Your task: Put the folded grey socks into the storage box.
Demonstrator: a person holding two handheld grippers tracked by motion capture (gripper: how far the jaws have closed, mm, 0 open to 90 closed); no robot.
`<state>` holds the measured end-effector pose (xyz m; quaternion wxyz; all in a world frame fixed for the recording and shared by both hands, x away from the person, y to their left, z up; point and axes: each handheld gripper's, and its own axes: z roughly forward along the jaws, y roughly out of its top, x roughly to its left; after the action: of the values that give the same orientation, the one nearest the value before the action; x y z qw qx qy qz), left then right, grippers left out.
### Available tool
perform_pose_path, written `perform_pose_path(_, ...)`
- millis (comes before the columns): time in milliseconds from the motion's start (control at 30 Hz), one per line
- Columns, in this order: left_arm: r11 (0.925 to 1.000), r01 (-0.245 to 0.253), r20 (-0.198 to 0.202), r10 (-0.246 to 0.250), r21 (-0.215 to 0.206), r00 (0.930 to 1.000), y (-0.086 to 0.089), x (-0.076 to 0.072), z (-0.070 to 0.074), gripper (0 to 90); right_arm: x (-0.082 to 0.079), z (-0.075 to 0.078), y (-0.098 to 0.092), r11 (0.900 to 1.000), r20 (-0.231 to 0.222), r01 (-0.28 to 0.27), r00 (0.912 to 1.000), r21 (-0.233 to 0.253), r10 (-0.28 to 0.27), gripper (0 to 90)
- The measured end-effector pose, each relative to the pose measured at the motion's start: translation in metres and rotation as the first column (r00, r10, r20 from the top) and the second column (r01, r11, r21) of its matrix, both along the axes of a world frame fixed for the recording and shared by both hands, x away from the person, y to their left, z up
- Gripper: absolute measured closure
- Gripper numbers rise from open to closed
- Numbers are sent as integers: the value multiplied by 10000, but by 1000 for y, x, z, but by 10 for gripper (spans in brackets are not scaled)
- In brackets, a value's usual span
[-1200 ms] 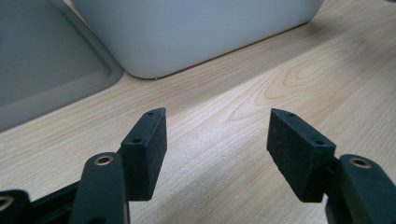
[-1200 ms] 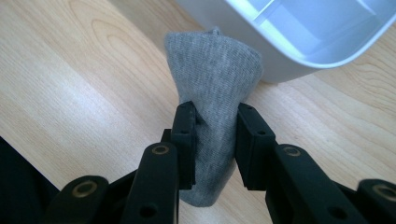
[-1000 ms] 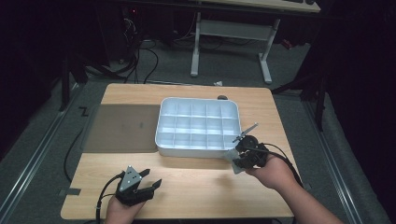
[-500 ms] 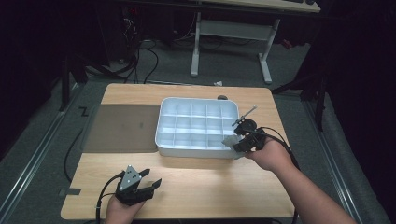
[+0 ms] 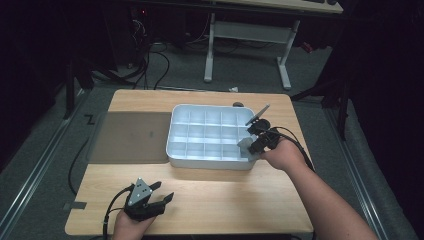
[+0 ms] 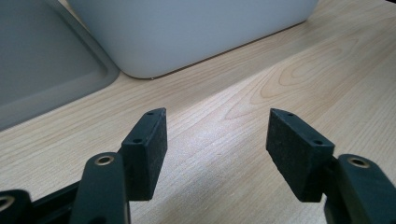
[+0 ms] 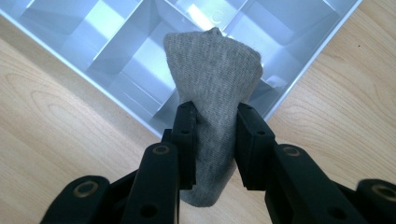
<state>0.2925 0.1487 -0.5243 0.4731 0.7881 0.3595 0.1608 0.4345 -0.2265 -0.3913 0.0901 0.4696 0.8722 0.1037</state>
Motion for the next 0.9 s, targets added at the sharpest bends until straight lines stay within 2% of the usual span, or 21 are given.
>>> perform_pose_path(333,10000,-26,-21,26,-39,10000,2,1,0,390,12,-12,0,9991,-243,405,9989,-162,-408,720)
perform_pose_path(600,10000,5,-50,-5,-35,10000,2,2,0,390,16,-20,5,9982,-452,479,9978,-353,-495,721)
perform_pose_path(900,10000,72,-48,-72,22,10000,1,1,0,390,21,-34,12,9948,-570,544,9966,-867,-594,732)
